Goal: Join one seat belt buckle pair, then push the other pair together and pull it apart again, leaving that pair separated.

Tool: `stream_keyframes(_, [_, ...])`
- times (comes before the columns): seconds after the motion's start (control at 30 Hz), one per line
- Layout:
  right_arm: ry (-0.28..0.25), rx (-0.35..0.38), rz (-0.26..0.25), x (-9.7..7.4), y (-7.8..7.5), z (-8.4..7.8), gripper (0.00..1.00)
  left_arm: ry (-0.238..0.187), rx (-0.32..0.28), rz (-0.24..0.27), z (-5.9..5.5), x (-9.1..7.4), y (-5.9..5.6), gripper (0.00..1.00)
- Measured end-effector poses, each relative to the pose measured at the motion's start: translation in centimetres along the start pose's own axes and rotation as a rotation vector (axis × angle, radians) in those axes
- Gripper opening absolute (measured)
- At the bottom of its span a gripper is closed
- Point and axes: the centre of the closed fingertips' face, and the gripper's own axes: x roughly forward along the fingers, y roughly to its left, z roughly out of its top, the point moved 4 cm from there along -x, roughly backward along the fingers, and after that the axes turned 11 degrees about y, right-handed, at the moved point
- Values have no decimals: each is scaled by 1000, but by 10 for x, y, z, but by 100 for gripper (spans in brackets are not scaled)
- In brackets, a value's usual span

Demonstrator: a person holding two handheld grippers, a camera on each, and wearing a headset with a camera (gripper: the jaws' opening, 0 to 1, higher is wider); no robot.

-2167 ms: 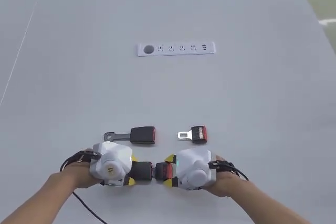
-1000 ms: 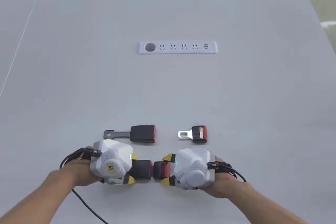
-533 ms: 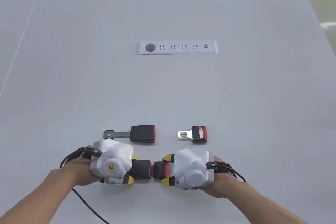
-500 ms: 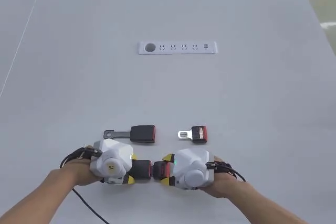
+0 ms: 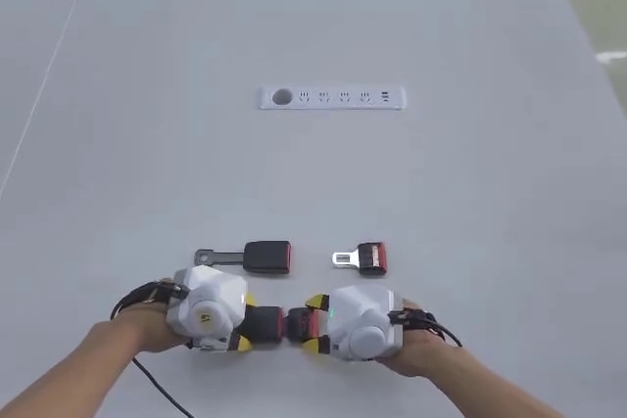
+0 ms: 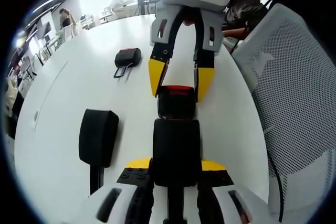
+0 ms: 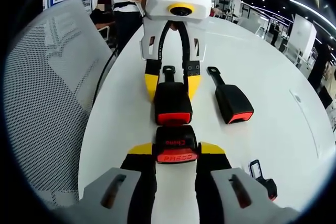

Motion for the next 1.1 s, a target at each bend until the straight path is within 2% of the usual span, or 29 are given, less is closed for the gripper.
stream_keyframes(0.13, [14,12,3,1,0,2,25,31,-7,-10,4,1,2,31])
stream_keyframes(0.17, [18,19,3,1,0,3,25,54,13,-4,4,1,2,31])
stream_keyframes(0.23, [27,26,0,0,0,3,25,65,10,-4,5,2,3,31])
stream_keyframes(0.4, [28,13,1,-1,-1,1,25,47,-2,2,2,1,2,31])
stream_keyframes(0.47, [16,-5,3,-2,-2,-1,25,-16,-34,-9,1,2,-1,31])
stream_keyframes(0.5, [10,-3,5,-2,-2,-2,25,-22,-33,-5,0,1,-1,31])
stream_keyframes(0.57, [13,-7,0,-1,-1,0,25,-10,-24,3,0,2,-1,31])
stream_keyframes(0.63, [15,-3,2,-1,-2,0,25,20,-14,-4,3,2,1,31])
stream_keyframes(0.73, [47,7,0,0,-1,3,25,45,-9,-6,5,3,1,31])
stream_keyframes(0.8, [44,11,1,0,-1,1,25,34,-11,-6,2,1,1,31])
stream_keyframes(0.83, [36,11,5,-2,-1,0,25,4,-16,-9,1,0,0,31])
stream_keyframes(0.9, [13,-8,8,-3,0,-2,25,-4,-9,-7,0,1,0,31])
stream_keyframes(0.93, [9,10,8,-3,1,-3,25,-5,-9,-9,1,1,0,31])
stream_keyframes(1.1, [14,3,7,-2,1,-1,27,24,10,-19,3,1,1,32])
